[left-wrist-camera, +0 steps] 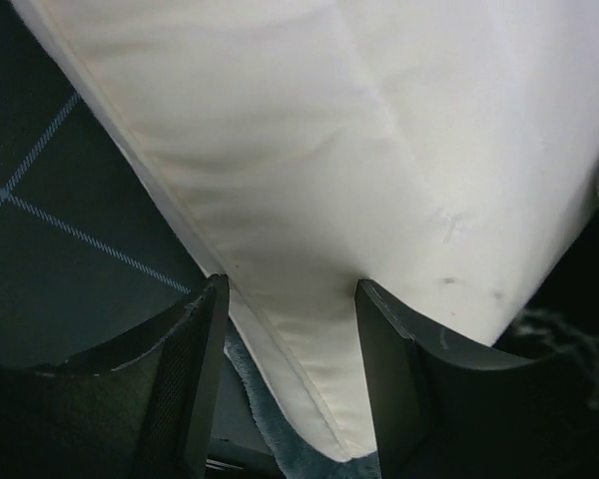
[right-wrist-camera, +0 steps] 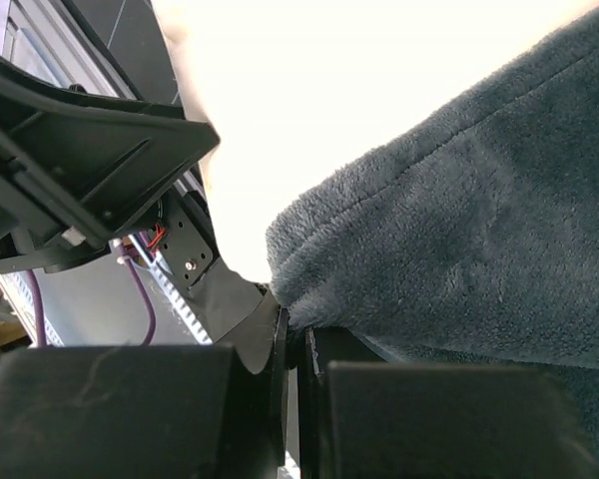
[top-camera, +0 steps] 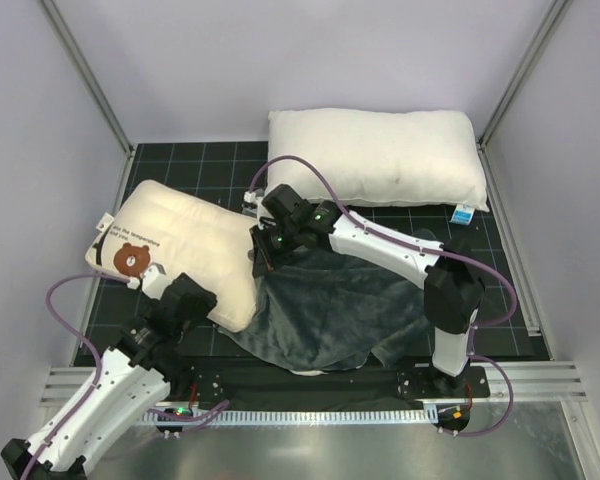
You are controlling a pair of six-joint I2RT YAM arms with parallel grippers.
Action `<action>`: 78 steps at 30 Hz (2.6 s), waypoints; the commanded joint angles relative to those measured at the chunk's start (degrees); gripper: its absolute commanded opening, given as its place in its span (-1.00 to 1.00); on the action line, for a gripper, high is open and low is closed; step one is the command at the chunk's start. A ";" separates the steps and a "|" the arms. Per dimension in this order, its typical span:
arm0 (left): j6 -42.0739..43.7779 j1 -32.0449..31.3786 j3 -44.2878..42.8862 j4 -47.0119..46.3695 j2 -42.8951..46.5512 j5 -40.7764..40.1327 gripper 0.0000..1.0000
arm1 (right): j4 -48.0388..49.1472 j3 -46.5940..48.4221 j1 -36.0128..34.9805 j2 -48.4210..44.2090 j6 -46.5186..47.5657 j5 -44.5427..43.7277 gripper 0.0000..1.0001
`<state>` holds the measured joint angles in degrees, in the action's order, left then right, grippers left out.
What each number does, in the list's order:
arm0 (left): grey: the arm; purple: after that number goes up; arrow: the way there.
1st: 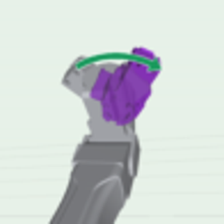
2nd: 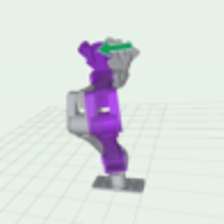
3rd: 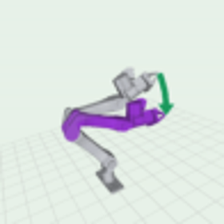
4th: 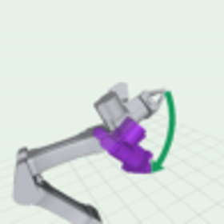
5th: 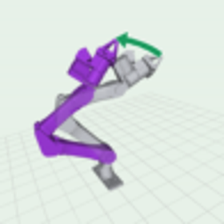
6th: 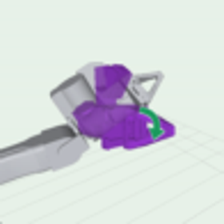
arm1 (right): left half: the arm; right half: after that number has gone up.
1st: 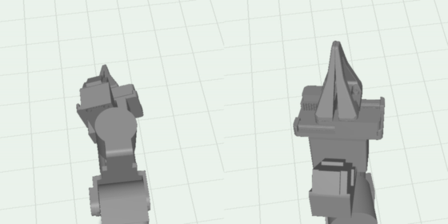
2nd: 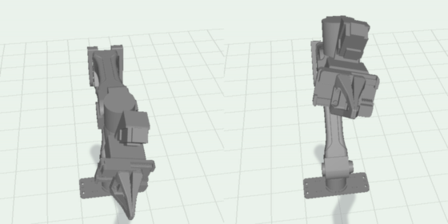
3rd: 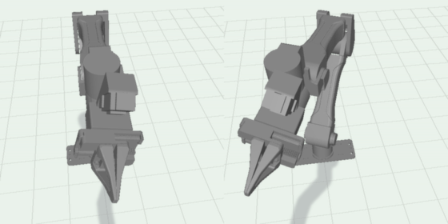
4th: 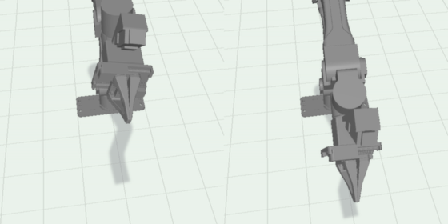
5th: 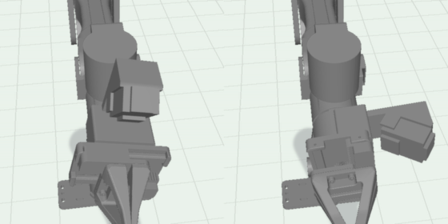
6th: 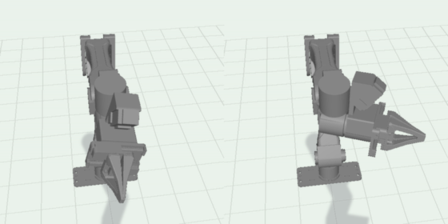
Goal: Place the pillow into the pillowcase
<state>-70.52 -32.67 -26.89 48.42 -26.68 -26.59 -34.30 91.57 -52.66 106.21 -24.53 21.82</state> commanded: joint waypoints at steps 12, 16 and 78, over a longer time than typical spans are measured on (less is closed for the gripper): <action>-5.26 -0.38 11.26 -38.45 -5.82 -1.45 -0.63 | 10.82 -0.78 -0.07 -1.27 -3.50 9.37 -0.92; -1.12 -1.00 2.33 -44.73 -18.21 -4.08 -0.84 | 13.21 0.18 -0.42 -0.57 -5.35 13.06 -0.92; 3.89 -15.26 -4.83 -15.57 -11.38 -17.46 0.75 | -0.30 -5.27 6.01 -11.03 4.04 -6.67 0.19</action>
<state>-68.93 -51.55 -28.88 25.34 -38.46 -45.69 -30.35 83.94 -43.42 100.01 -25.80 21.71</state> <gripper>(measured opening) 0.859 0.570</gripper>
